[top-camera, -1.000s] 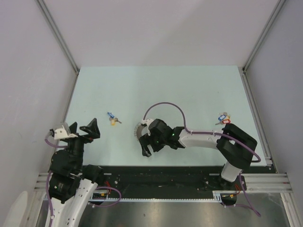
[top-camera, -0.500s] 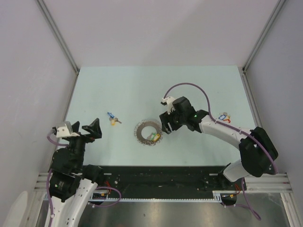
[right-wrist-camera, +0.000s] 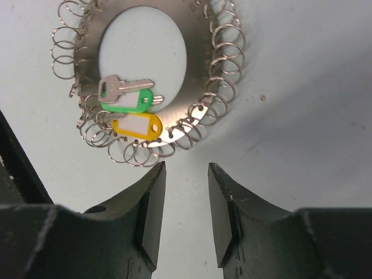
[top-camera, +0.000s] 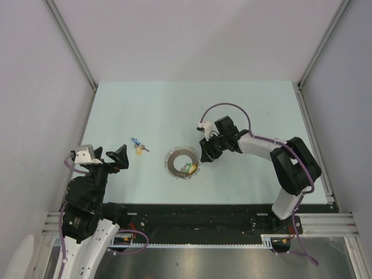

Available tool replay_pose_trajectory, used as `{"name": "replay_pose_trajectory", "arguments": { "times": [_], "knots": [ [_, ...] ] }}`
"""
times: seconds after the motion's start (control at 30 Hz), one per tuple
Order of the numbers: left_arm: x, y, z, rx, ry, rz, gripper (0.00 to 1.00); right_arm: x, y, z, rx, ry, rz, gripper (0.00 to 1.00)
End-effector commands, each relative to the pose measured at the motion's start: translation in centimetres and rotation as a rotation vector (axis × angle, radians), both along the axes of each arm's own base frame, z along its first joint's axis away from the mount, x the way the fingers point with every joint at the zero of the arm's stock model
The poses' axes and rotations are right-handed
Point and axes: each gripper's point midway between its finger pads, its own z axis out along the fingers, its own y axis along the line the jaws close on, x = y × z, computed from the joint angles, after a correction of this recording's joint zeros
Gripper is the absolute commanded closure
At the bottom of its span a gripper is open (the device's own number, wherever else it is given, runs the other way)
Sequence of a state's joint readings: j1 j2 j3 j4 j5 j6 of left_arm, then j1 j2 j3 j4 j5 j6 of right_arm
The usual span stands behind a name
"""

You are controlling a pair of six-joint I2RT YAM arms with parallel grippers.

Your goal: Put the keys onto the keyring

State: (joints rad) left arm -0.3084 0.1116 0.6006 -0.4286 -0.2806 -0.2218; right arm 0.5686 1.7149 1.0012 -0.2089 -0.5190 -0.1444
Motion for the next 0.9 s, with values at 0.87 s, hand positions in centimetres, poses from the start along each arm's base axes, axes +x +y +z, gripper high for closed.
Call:
{"name": "replay_pose_trajectory", "arguments": {
  "times": [0.87],
  "knots": [
    [0.6, -1.4, 0.2, 0.037, -0.001, -0.073, 0.00, -0.9, 1.1, 1.5, -0.229, -0.350, 0.343, 0.42]
  ]
}}
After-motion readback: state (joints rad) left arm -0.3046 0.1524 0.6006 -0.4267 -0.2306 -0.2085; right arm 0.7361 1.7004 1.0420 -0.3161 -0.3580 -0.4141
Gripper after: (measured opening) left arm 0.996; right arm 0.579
